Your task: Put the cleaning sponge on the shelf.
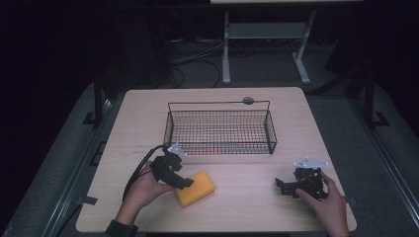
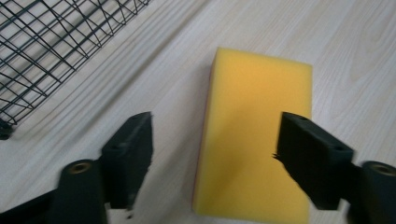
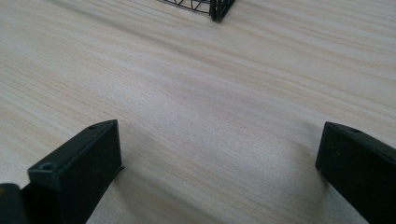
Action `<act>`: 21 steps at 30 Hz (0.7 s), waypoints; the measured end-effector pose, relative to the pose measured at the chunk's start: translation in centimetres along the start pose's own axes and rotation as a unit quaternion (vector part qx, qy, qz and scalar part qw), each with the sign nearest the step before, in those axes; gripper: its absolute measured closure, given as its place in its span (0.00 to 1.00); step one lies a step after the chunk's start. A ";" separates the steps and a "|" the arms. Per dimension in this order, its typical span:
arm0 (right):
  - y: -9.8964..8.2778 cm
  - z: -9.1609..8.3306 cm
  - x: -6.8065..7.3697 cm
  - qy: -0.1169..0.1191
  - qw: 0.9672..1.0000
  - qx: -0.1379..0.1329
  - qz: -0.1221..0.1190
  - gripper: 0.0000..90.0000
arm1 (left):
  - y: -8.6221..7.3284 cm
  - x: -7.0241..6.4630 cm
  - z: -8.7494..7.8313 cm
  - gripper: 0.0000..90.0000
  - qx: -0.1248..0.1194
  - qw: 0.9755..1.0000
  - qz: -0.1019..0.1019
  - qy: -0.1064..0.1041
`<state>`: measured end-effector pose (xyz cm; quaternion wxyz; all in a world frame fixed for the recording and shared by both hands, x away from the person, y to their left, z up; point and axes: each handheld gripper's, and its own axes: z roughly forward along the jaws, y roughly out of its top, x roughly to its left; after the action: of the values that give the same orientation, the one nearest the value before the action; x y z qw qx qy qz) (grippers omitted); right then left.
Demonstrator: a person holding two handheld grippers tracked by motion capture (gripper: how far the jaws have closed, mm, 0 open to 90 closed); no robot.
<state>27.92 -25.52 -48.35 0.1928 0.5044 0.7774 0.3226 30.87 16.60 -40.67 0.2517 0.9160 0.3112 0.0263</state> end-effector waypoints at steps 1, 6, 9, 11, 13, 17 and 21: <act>0.0 0.0 0.0 0.000 1.000 0.000 0.000 0.00 | 0.0 -0.1 0.1 0.21 0.003 1.000 0.002 0.002; 0.0 0.0 0.0 0.000 1.000 0.000 0.000 0.00 | 0.4 -1.3 0.5 0.07 0.015 1.000 0.014 0.006; 0.0 0.0 0.0 0.000 1.000 0.000 0.000 0.00 | 0.6 -2.1 0.7 0.06 0.024 0.999 0.028 0.003; 0.0 0.0 0.0 0.000 1.000 0.000 0.000 0.00 | 0.7 -2.6 0.9 0.06 0.030 0.999 0.037 0.005; 0.0 0.0 0.0 0.000 1.000 0.000 0.000 0.00 | 0.9 -3.0 1.2 0.06 0.035 0.998 0.044 0.008; 0.0 0.0 0.0 0.000 1.000 0.000 0.000 0.00 | 1.0 -3.4 1.7 0.06 0.045 0.997 0.057 0.014; 0.0 0.0 0.0 0.000 1.000 0.000 0.000 0.00 | 1.1 -3.8 2.3 0.06 0.051 0.996 0.064 0.019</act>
<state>27.92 -25.52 -48.35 0.1926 0.5045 0.7774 0.3226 28.91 12.61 -41.78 0.1965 0.9450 0.2577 0.0433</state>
